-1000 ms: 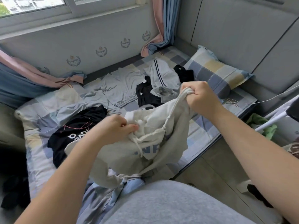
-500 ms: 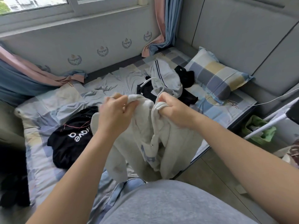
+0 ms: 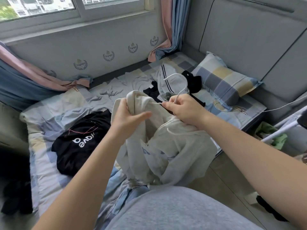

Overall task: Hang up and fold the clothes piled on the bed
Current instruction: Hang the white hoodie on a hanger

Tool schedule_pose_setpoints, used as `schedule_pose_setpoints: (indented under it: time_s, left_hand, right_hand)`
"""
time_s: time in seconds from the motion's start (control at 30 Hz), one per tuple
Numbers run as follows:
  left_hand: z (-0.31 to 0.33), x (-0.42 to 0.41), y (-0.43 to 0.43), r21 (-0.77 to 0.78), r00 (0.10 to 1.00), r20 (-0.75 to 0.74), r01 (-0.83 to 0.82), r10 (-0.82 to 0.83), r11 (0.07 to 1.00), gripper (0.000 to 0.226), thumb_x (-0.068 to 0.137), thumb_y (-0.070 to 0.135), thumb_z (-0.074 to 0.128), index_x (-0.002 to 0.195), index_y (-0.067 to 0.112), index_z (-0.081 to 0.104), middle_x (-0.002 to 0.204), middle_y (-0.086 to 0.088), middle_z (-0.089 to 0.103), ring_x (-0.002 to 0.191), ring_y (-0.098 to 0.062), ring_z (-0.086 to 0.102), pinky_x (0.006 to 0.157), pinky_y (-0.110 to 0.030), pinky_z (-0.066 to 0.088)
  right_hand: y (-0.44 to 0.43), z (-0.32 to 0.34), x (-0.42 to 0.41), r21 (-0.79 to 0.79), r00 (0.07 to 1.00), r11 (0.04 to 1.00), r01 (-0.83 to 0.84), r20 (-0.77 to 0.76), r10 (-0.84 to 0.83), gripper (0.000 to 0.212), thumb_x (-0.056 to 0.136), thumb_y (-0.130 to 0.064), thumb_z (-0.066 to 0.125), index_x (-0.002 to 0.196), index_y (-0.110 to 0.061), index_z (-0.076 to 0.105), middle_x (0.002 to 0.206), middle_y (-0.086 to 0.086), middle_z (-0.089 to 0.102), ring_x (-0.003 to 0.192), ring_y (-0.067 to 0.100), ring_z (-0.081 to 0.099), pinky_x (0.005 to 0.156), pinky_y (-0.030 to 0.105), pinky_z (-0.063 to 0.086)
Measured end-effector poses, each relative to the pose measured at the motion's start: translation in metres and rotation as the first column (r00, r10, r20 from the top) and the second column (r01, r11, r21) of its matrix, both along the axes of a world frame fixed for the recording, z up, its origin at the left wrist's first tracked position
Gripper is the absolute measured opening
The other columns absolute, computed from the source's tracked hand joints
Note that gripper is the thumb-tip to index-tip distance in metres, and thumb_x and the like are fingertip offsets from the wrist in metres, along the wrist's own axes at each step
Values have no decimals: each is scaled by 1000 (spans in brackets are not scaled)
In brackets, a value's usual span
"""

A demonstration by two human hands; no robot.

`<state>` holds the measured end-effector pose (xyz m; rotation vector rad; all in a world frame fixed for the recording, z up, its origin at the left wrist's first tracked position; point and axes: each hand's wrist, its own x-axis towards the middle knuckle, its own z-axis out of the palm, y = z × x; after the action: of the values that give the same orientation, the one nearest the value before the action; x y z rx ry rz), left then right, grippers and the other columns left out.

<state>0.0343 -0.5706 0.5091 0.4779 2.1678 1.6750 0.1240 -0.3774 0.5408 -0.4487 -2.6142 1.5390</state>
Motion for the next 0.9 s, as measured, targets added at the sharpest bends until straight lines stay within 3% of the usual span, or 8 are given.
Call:
schedule_pose_setpoints:
  time_s: [0.1, 0.2, 0.37, 0.47, 0.57, 0.63, 0.73, 0.9]
  left_hand:
    - [-23, 14, 7, -63, 990, -10, -138, 137, 988, 35, 83, 19, 78, 110, 16, 55, 96, -1, 63, 83, -14, 62, 69, -30, 53]
    - [-28, 13, 13, 60, 964, -79, -248, 252, 967, 4, 95, 12, 62, 96, 16, 60, 82, 4, 59, 70, -5, 52, 67, -25, 45]
    - [12, -13, 13, 165, 880, -349, -283, 324, 945, 20, 95, 4, 51, 87, 19, 62, 76, 10, 57, 65, 0, 48, 63, -14, 40]
    - [39, -18, 20, 140, 822, -523, -178, 225, 974, 23, 92, 1, 51, 95, 16, 68, 79, 13, 62, 70, -1, 54, 65, -16, 44]
    - [51, -15, 26, -150, 776, -627, -38, -65, 988, 29, 87, 0, 53, 99, 16, 73, 84, 7, 69, 77, -8, 61, 67, -24, 50]
    - [55, -17, 27, -270, 780, -597, 26, -188, 963, 32, 84, -1, 54, 100, 18, 74, 87, 5, 71, 78, -12, 61, 66, -21, 49]
    - [59, -17, 25, -201, 813, -564, 31, -142, 979, 36, 85, -2, 54, 103, 19, 76, 87, 7, 72, 74, -4, 62, 59, -9, 42]
    - [49, -6, 21, -208, 874, -448, 102, -187, 973, 27, 89, 7, 61, 106, 23, 75, 96, 7, 70, 84, -5, 63, 66, -11, 43]
  right_hand:
    - [-1, 3, 2, 26, 998, 1000, 3, -70, -1, 40, 101, -20, 56, 64, -8, 44, 49, -6, 33, 40, 3, 29, 44, 17, 30]
    - [0, 13, 3, 75, 997, 994, -77, 36, 75, 31, 102, -26, 53, 80, -5, 58, 53, -4, 35, 41, 5, 30, 43, 20, 28]
    - [4, 31, 11, 145, 944, 951, -274, 229, 237, 26, 104, -23, 50, 94, -16, 73, 43, -10, 36, 36, 6, 30, 39, 19, 25]
    - [-8, 37, 8, 314, 864, 859, -404, 439, 246, 28, 102, -20, 49, 93, -10, 73, 56, -5, 57, 43, 3, 47, 43, 20, 38]
    - [-10, 53, 2, 314, 919, 898, -310, 342, 197, 27, 100, -19, 50, 85, -12, 72, 64, 10, 62, 53, 17, 57, 53, 29, 49]
    - [-7, 62, -1, 230, 963, 947, -225, 200, 181, 27, 101, -19, 52, 86, -9, 72, 53, 6, 55, 43, 14, 53, 46, 25, 49]
    - [-9, 62, 1, 253, 949, 931, -262, 242, 202, 26, 100, -14, 51, 90, -9, 74, 42, -8, 45, 36, 8, 41, 39, 23, 40]
    - [-3, 62, 2, 226, 944, 938, -261, 262, 200, 23, 102, -20, 54, 92, -11, 73, 57, 9, 45, 38, 13, 41, 41, 26, 45]
